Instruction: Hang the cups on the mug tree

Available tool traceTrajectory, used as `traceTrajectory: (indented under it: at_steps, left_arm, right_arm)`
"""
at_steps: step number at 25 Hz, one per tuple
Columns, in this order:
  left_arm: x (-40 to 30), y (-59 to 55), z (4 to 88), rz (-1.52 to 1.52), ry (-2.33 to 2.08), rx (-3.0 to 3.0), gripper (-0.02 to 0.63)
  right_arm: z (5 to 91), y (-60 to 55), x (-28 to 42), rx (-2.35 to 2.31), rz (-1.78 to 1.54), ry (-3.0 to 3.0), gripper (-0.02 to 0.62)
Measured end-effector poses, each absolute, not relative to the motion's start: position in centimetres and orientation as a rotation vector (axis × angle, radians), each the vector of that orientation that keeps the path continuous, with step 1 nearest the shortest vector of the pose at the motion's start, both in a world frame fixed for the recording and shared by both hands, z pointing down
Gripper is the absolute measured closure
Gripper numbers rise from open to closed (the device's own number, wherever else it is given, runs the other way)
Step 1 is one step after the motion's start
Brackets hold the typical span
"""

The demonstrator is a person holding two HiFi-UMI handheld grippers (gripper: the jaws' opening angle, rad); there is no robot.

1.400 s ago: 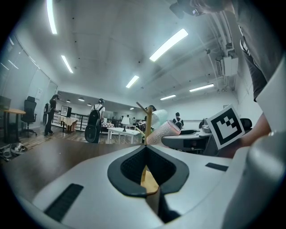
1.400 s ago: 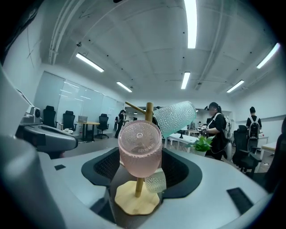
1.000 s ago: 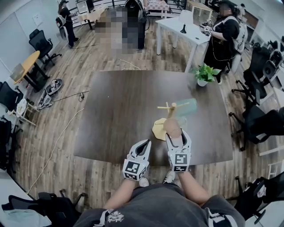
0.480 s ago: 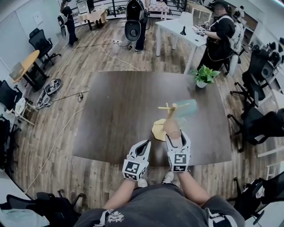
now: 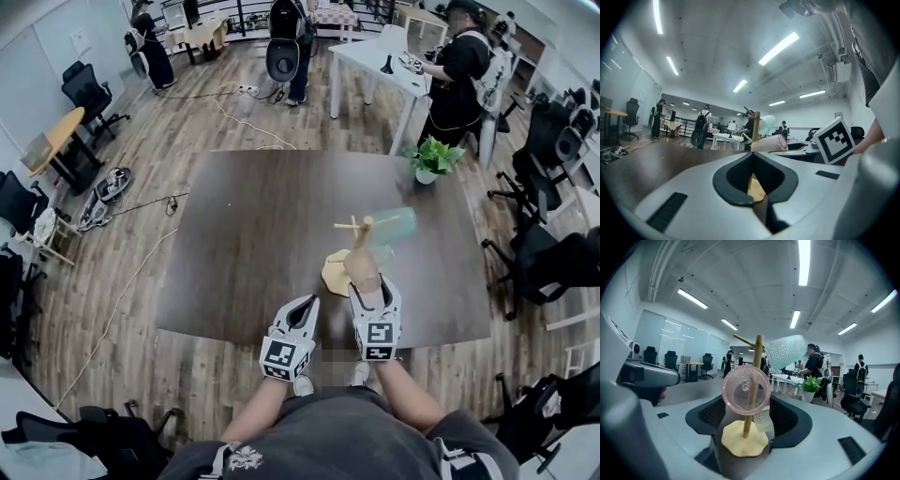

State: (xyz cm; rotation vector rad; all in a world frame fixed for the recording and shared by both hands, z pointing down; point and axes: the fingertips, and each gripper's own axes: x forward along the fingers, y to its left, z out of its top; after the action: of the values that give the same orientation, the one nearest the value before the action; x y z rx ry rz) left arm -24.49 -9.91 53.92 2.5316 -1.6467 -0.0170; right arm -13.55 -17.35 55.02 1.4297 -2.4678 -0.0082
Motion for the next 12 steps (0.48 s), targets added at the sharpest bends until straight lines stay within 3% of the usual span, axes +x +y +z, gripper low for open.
traceTrajectory:
  at_steps: [12]
  left_arm:
    - [-23.89, -10.02, 53.98, -0.02, -1.637, 2.541, 0.601]
  right_arm:
    - [55.14, -17.19, -13.46, 1.421, 0.011, -2.466, 0.284]
